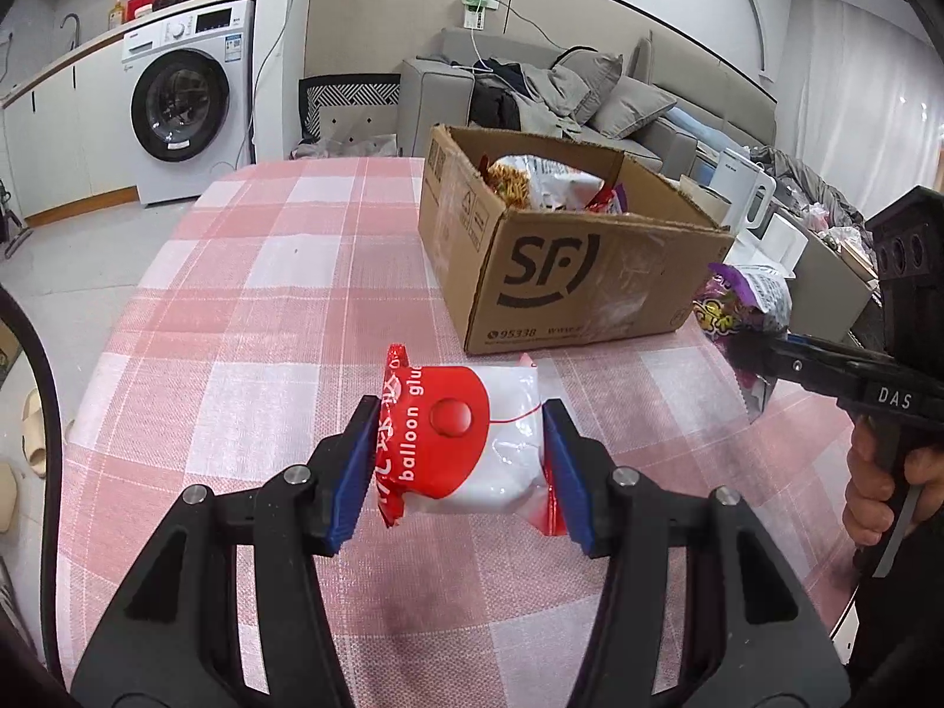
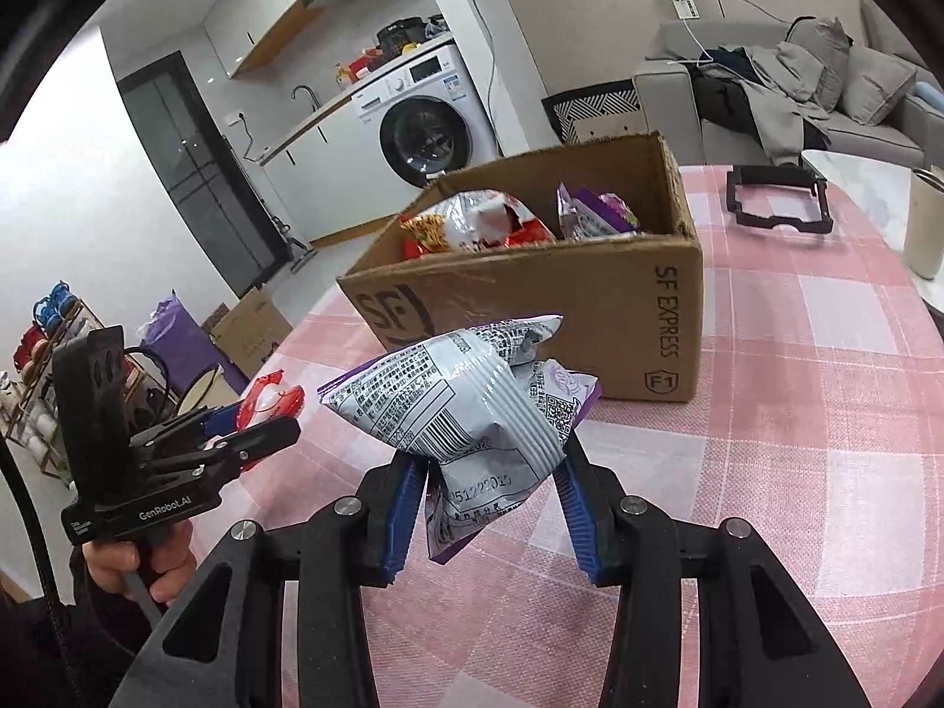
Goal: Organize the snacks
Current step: 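Lift both held items and carry them over the box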
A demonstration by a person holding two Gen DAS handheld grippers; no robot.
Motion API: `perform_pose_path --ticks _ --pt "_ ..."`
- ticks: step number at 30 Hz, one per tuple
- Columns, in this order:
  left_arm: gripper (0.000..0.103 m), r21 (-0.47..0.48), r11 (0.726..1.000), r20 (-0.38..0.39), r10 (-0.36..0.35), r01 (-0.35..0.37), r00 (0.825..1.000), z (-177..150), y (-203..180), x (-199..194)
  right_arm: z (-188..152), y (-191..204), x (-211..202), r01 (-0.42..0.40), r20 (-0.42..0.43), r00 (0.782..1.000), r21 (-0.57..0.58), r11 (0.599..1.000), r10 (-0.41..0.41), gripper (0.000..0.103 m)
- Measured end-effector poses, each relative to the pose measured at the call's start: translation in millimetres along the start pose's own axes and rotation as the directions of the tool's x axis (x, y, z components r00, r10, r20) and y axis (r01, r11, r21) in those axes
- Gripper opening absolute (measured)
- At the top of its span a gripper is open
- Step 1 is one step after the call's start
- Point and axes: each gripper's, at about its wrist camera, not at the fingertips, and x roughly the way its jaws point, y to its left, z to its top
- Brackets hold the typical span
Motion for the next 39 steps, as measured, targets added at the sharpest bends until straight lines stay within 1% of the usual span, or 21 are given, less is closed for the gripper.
perform_pose_path --ticks 6,13,21,27,36,39 --pt "0.051 0.009 1.000 0.022 -0.006 0.005 1.000 11 -8 -4 7 5 -20 0.001 0.053 0.999 -0.007 1.000 0.000 0.044" --pt "0.051 0.018 0.999 0.049 -0.032 0.031 0.998 24 -18 -8 10 7 -37 -0.006 0.081 0.997 -0.006 1.000 0.007 0.044" --pt "0.051 0.035 0.999 0.069 -0.044 0.042 0.997 45 -29 -6 14 0 -42 -0.002 0.094 0.996 0.014 1.000 0.001 0.044" --pt "0.051 0.045 0.998 0.094 -0.050 0.046 0.994 64 -34 -7 19 0 -48 0.000 0.124 0.992 0.022 1.000 -0.002 0.045" --pt "0.051 0.068 0.996 0.120 -0.060 0.052 0.991 94 -47 -2 41 -1 -46 0.019 0.138 0.990 0.027 0.999 -0.022 0.045" --pt "0.051 0.081 0.995 0.130 -0.065 0.055 0.989 103 -51 2 48 0 -47 0.013 0.147 0.989 0.023 1.000 -0.016 0.045"
